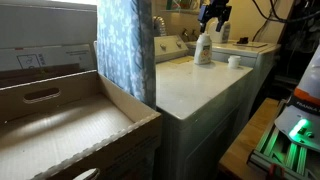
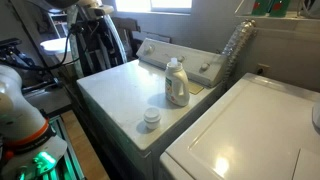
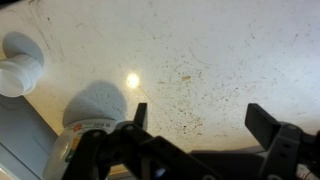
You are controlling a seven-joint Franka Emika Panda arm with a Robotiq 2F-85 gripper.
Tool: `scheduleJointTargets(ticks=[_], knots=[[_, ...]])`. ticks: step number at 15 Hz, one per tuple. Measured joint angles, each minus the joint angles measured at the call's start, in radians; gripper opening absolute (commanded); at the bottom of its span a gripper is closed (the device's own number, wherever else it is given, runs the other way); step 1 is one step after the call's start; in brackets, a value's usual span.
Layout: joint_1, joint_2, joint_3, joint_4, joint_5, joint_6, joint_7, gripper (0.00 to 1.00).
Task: Place the bottle cap on the bottle
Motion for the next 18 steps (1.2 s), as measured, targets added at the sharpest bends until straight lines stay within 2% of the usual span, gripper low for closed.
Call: scheduleJointTargets(ticks=[12,18], knots=[[-0.007,0.009,-0.016,-0.007,0.003,-0.016,0.004,1.00],[-0.091,0.023,-0.206,-0.128,0.032,-0.059,-0.017,1.00]])
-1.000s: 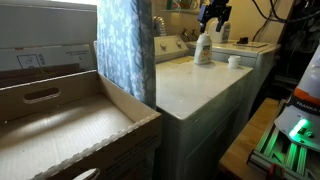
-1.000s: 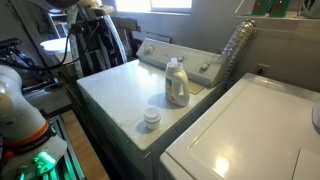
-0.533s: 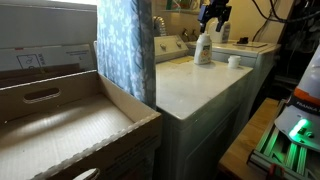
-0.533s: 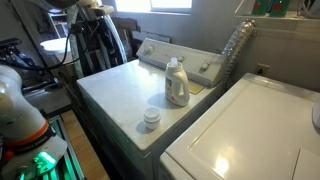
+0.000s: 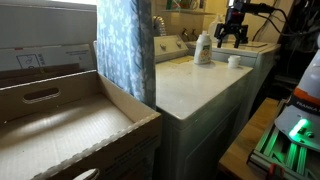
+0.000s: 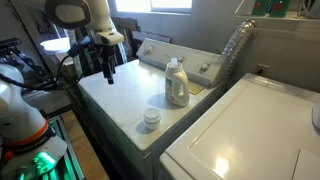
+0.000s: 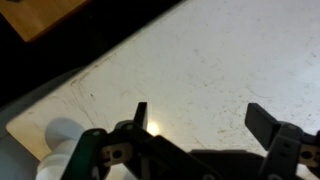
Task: Place the bottle cap on the bottle
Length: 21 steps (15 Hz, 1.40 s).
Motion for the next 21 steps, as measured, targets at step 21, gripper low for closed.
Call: scheduleJointTargets(ticks=[21], knots=[[-0.217,0.237,-0.071,0.043,-0.221,0.314,-0.047,1.00]])
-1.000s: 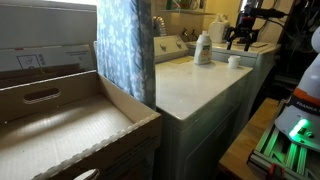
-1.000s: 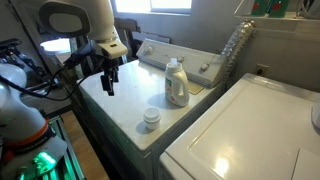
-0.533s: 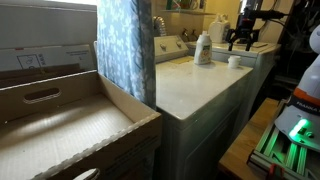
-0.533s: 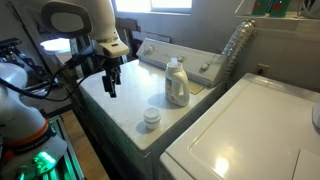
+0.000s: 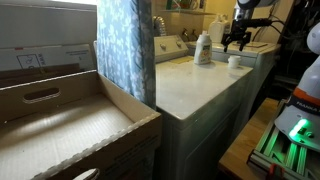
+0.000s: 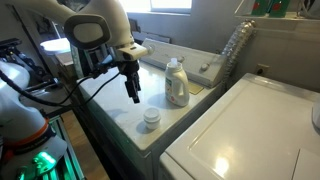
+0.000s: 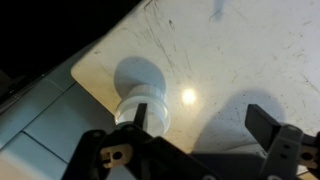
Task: Place the bottle cap on the bottle
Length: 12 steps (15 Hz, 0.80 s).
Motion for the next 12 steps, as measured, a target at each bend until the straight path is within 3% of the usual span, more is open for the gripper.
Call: scheduleJointTargets(ticks=[7,12], knots=[[0.001,0.196,-0.018,0.109,-0.008,0.024,0.000,1.00],[0.028,0.273,-0.031,0.158,0.004,0.025,-0.014,1.00]])
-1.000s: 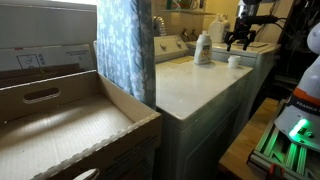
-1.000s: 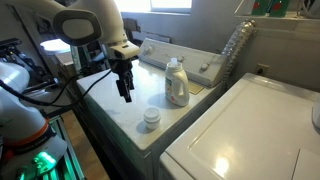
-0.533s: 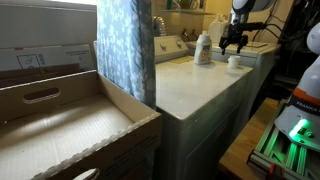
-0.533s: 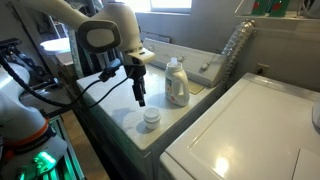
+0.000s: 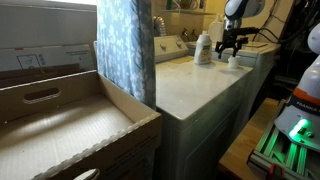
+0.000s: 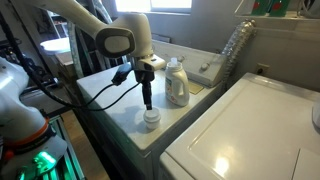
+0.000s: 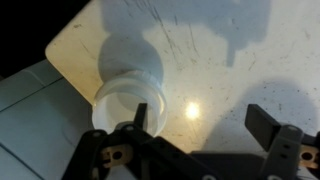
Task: Place the bottle cap on the bottle
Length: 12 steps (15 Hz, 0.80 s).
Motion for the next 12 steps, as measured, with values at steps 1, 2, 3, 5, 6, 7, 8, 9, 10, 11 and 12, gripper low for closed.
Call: scheduleJointTargets(ticks=[1,2,3,5,6,7,8,9,10,11,12], knots=[[0.011,0.009,-0.001,0.003,0.005,0.000,-0.003,1.00],[0.023,0.017,-0.001,0.006,0.015,0.000,-0.006,1.00],[0.035,0.024,-0.001,0.008,0.027,0.000,-0.009,1.00],[0.058,0.036,-0.001,0.011,0.058,-0.001,-0.020,1.00],[0.069,0.042,-0.001,0.012,0.075,-0.001,-0.028,1.00],[0.079,0.046,-0.001,0.012,0.088,-0.001,-0.035,1.00],[0.088,0.050,-0.001,0.013,0.093,-0.001,-0.038,1.00],[0.096,0.052,-0.001,0.015,0.095,-0.001,-0.039,1.00],[0.105,0.053,0.000,0.018,0.095,-0.001,-0.039,0.75],[0.113,0.053,0.002,0.024,0.095,-0.001,-0.039,0.73],[0.122,0.053,0.005,0.031,0.095,-0.001,-0.039,0.66]])
